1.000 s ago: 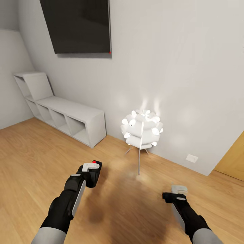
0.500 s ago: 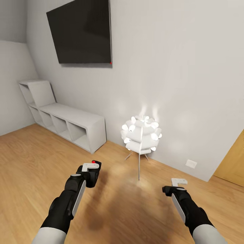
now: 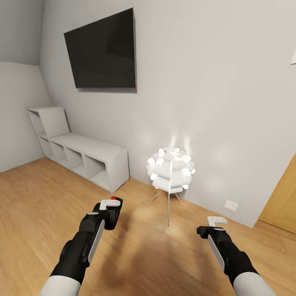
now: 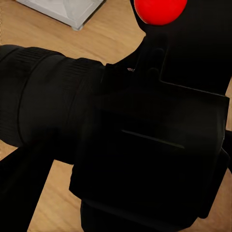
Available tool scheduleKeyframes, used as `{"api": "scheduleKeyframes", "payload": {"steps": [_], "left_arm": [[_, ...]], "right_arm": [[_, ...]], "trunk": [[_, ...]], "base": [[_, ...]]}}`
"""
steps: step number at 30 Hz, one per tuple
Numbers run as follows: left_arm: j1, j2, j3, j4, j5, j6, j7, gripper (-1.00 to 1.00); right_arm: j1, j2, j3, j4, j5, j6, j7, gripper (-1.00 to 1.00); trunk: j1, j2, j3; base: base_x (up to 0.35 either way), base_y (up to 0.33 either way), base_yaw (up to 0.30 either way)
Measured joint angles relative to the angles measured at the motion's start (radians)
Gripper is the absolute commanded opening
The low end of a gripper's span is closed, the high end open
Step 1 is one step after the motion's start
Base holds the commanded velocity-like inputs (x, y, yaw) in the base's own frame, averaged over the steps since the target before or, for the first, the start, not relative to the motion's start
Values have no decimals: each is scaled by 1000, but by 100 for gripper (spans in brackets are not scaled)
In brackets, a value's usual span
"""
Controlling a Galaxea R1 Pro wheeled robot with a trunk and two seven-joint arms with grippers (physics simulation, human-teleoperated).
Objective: Attach the digital camera to the camera tripod in the bedroom.
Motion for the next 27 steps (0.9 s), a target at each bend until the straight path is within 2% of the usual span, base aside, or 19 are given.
{"api": "scheduleKeyframes", "payload": {"steps": [17,23,26,27], "left_arm": [[0,1,3,3,-1,6,7,-100],[0,1,3,5,1,5,7,-100],[0,1,4,13,2,5,7,-100],[0,1,4,18,3,4,7,-100]], "right_arm": [[0,3,0,8,-1,-8,0,100],[0,3,0,30,-8,-23,-1,100],[0,4,1,115,-7,-91,-1,100],[0,3,2,166,-6,-139,-1,100]], "trunk": [[-8,4,66],[-30,46,85],[-42,67,94],[-46,74,97]], "base": [[0,0,0],[0,0,0],[0,0,0],[0,0,0]]}}
